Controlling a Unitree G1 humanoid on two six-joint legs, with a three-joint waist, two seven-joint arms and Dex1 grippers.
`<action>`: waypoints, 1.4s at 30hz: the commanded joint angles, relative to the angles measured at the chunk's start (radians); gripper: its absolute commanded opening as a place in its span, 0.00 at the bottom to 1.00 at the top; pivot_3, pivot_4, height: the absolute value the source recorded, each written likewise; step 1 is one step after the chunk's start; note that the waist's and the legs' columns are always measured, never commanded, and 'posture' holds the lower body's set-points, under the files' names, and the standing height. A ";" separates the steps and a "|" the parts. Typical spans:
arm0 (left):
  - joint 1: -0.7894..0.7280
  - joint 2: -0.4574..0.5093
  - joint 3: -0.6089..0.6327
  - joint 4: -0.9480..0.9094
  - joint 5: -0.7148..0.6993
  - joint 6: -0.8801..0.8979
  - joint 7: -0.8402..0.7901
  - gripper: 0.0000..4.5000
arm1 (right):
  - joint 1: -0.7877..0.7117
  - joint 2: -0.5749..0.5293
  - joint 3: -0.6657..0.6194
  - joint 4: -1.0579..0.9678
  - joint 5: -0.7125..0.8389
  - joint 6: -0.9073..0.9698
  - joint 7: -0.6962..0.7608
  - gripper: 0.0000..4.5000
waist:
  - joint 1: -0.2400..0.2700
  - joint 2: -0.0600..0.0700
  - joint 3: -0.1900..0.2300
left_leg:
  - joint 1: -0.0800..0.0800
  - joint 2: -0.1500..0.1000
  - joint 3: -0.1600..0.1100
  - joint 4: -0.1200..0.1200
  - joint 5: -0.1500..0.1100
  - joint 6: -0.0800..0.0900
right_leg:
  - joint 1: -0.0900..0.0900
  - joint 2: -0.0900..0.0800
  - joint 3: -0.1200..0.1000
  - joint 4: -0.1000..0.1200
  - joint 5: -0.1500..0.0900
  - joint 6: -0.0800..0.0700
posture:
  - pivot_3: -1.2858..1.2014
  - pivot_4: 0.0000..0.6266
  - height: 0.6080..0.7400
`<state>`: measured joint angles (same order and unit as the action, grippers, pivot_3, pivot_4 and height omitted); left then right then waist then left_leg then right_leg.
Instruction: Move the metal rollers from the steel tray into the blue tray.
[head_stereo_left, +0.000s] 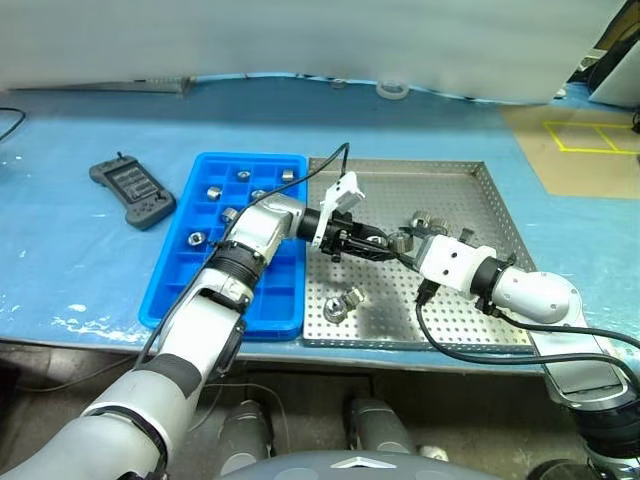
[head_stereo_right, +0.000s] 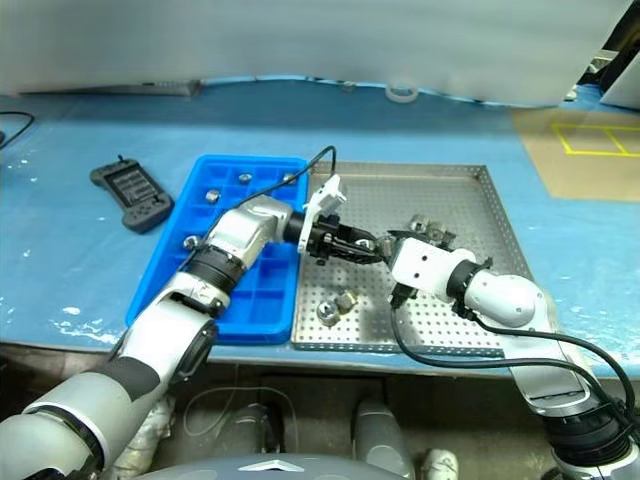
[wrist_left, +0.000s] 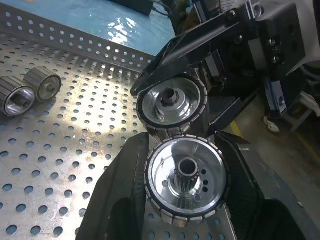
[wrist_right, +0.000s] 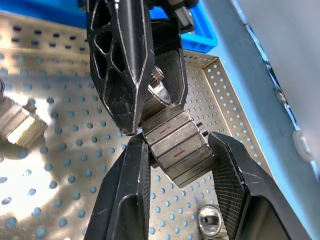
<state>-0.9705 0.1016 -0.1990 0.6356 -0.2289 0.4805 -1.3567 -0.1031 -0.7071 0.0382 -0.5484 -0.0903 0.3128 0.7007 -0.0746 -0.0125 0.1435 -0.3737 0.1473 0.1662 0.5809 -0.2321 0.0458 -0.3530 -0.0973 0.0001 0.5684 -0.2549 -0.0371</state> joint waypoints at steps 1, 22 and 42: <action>0.006 0.095 0.097 -0.100 -0.048 0.034 0.051 0.38 | 0.012 0.008 -0.104 -0.045 0.072 0.074 -0.009 0.30 | 0.000 0.000 0.000 | 0.000 0.000 0.000 0.000 0.000 0.000 | 0.000 0.000 0.000 0.001 0.000 0.000 | 0.33 0.24 1.00; 0.086 0.220 0.150 -0.254 -0.098 0.113 0.189 0.38 | -0.061 0.056 -0.076 0.048 0.130 0.136 -0.075 0.30 | 0.012 -0.001 0.000 | 0.002 -0.004 0.005 -0.001 0.000 -0.001 | -0.001 -0.005 0.000 0.000 0.000 0.000 | 0.38 0.24 1.00; 0.489 0.490 0.319 -0.639 -0.127 0.024 0.386 0.38 | -0.293 0.136 0.020 0.417 0.020 -0.027 -0.185 0.30 | 0.047 -0.002 0.000 | 0.003 -0.004 0.006 -0.003 0.002 -0.004 | -0.002 -0.005 -0.001 0.003 0.000 0.000 | 0.46 0.24 1.00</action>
<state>-0.4945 0.5817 0.0771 0.0680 -0.3315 0.5416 -0.9809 -0.3793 -0.5655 0.0519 -0.1322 -0.0497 0.3258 0.5183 -0.0280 -0.0144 0.1433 -0.3712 0.1434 0.1716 0.5778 -0.2295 0.0412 -0.3549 -0.1021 -0.0017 0.5713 -0.2550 -0.0373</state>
